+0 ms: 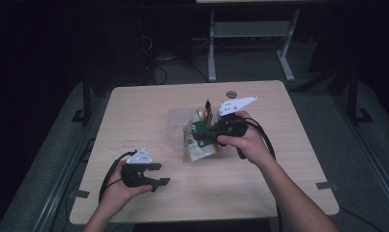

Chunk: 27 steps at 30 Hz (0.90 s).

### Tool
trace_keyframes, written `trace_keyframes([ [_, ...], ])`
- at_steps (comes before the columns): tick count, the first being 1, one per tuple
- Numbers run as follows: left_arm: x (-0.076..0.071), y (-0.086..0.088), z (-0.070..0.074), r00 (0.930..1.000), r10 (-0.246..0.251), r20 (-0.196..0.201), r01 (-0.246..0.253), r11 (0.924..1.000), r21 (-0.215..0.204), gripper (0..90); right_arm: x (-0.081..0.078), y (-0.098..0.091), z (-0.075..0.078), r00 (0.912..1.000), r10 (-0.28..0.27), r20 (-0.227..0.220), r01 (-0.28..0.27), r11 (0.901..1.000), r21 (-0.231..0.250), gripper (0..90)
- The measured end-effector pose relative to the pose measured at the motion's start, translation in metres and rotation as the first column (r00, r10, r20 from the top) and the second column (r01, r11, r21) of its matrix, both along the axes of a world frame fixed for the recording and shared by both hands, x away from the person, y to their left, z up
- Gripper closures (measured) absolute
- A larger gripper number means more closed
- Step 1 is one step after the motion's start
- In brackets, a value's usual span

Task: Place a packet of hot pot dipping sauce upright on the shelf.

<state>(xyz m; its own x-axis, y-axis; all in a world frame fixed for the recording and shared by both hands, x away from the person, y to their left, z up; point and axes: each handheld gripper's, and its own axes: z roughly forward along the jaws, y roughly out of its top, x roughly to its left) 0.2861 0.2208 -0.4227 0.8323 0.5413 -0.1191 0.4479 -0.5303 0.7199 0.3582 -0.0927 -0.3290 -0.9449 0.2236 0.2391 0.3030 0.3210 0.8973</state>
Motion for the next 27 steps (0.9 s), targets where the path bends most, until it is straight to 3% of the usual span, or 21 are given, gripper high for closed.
trace_keyframes([
  [17,0.001,0.003,-0.001,0.9998,0.014,-0.014,-0.014,0.9998,-0.012,34.8,0.037,0.008,0.017,0.9985,-0.051,0.020,0.051,0.9986,0.014,90.0],
  [27,0.001,0.004,-0.003,0.9996,0.014,-0.024,-0.014,0.9998,-0.011,35.0,0.057,0.014,0.008,0.9963,-0.086,-0.005,0.086,0.9963,0.000,90.0],
])
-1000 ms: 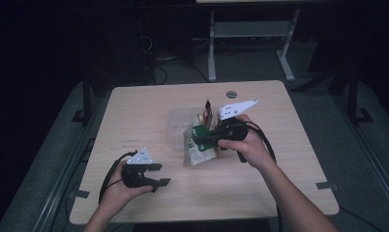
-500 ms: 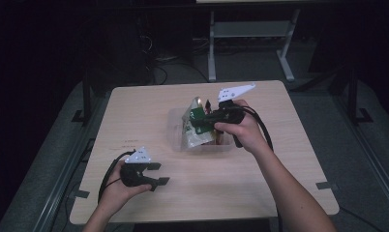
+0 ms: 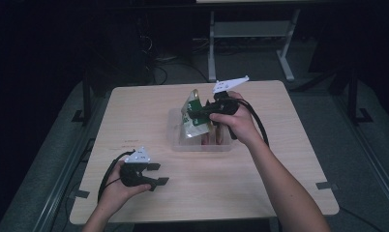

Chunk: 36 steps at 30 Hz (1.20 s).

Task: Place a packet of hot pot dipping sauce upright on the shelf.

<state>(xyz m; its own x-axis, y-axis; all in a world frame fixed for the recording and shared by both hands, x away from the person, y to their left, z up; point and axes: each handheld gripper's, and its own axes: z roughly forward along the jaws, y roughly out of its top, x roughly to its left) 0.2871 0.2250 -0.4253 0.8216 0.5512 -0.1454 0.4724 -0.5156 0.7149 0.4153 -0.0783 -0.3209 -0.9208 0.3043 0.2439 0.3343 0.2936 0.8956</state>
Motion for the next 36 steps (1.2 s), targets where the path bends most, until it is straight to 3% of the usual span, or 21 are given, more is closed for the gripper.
trace_keyframes([
  [16,0.000,-0.004,-0.003,0.9999,-0.014,-0.004,0.014,0.9999,0.002,35.0,0.020,0.007,-0.035,0.9962,-0.065,-0.058,0.061,0.9961,-0.064,90.0],
  [36,-0.001,-0.005,-0.003,0.9999,-0.015,0.000,0.015,0.9999,0.005,35.0,0.019,0.014,-0.045,0.9948,-0.083,-0.059,0.076,0.9909,-0.112,88.6],
])
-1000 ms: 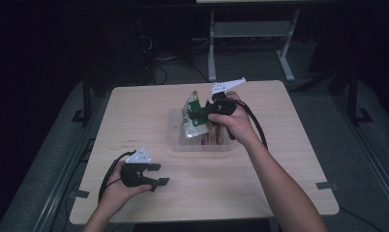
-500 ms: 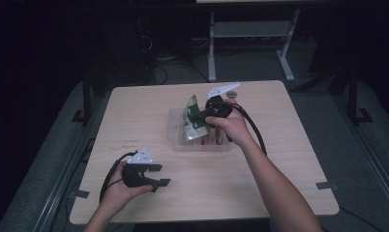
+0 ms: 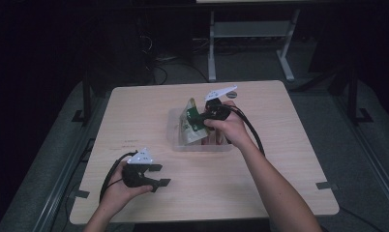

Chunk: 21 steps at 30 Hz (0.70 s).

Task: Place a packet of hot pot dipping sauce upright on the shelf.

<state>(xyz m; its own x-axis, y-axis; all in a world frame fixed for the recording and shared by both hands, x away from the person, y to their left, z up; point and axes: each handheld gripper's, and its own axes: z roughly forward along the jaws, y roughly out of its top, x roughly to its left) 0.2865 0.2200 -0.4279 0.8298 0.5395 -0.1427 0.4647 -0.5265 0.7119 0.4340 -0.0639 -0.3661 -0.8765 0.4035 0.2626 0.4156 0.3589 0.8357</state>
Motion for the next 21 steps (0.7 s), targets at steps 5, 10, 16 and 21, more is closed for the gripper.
trace_keyframes([
  [5,0.000,0.001,0.000,1.0000,0.001,-0.002,-0.001,1.0000,0.001,35.0,-0.001,-0.001,0.002,0.9999,-0.011,0.012,0.012,0.9998,-0.019,83.7],
  [10,0.001,0.003,0.001,1.0000,0.005,0.003,-0.005,1.0000,0.000,35.0,-0.001,-0.006,0.005,0.9994,-0.025,0.023,0.025,0.9996,-0.012,79.0],
  [16,0.001,0.003,0.001,1.0000,0.003,0.001,-0.003,1.0000,0.001,35.0,-0.002,-0.016,0.012,0.9980,-0.052,0.036,0.051,0.9986,0.012,74.9],
  [21,0.001,0.002,0.001,1.0000,0.003,0.001,-0.003,1.0000,-0.001,35.0,-0.002,-0.020,0.015,0.9974,-0.061,0.038,0.061,0.9981,0.009,72.9],
])
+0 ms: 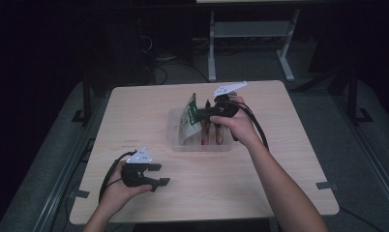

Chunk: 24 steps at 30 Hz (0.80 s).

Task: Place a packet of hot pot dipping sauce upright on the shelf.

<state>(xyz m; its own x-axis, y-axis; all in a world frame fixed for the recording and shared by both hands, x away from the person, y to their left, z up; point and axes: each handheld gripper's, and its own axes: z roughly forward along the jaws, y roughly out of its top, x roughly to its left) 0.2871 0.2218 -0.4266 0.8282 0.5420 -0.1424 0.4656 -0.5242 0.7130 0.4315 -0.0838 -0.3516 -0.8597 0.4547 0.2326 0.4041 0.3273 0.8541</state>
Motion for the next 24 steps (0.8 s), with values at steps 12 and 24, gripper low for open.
trace_keyframes([
  [12,0.0001,0.0004,0.0000,1.0000,-0.001,-0.002,0.001,1.0000,0.003,34.9,-0.0032,-0.0046,0.0036,0.9996,-0.024,0.014,0.025,0.9970,-0.073,64.1],
  [24,0.0004,0.0016,0.0004,1.0000,0.003,-0.002,-0.003,1.0000,-0.001,34.9,-0.0044,-0.0085,0.0030,0.9989,-0.046,0.008,0.046,0.9973,-0.057,55.1],
])
